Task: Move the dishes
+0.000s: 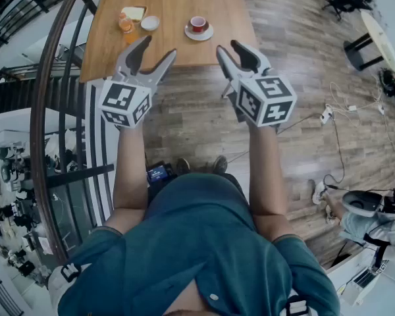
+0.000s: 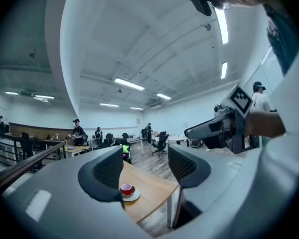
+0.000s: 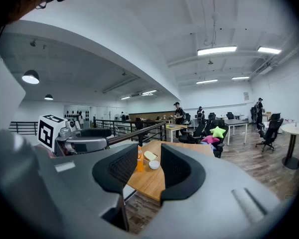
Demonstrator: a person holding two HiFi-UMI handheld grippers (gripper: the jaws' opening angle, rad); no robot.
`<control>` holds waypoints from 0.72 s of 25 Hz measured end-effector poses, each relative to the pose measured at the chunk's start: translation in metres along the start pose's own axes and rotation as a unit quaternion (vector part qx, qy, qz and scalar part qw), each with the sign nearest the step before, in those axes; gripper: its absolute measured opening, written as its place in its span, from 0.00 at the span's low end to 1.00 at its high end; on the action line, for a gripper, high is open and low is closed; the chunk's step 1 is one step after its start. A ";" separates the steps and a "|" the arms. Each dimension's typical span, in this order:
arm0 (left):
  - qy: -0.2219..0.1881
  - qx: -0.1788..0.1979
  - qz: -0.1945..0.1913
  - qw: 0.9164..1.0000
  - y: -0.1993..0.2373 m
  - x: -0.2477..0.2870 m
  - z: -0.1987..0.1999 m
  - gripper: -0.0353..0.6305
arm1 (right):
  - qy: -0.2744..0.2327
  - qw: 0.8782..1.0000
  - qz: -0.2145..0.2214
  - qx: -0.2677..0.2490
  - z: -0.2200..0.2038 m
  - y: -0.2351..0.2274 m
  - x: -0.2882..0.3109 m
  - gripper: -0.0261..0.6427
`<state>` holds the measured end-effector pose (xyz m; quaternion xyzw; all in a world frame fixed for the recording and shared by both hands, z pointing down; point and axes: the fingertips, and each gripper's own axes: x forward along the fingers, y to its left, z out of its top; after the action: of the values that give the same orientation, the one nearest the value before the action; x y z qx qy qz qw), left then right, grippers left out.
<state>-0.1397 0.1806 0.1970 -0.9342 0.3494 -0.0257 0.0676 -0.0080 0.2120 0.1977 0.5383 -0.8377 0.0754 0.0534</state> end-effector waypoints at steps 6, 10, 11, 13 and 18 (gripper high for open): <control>-0.001 -0.004 -0.007 1.000 0.010 -0.005 -0.004 0.46 | 0.003 1.000 -0.010 -0.001 0.000 0.006 0.007 0.24; -0.005 -0.008 -0.012 1.000 0.019 -0.010 -0.005 0.46 | 0.006 1.000 -0.017 -0.003 0.001 0.014 0.012 0.24; -0.007 -0.009 -0.012 1.000 0.021 -0.010 -0.005 0.46 | 0.007 1.000 -0.018 -0.004 0.002 0.015 0.013 0.24; -0.010 -0.012 -0.013 1.000 0.023 -0.009 -0.004 0.46 | 0.009 1.000 -0.018 -0.005 0.004 0.017 0.014 0.24; -0.012 -0.017 -0.013 1.000 0.024 -0.006 -0.005 0.46 | 0.000 1.000 -0.013 0.011 0.009 0.014 0.018 0.24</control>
<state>-0.1602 0.1659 0.1988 -0.9397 0.3372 -0.0099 0.0557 -0.0282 0.1996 0.1912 0.5496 -0.8297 0.0842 0.0486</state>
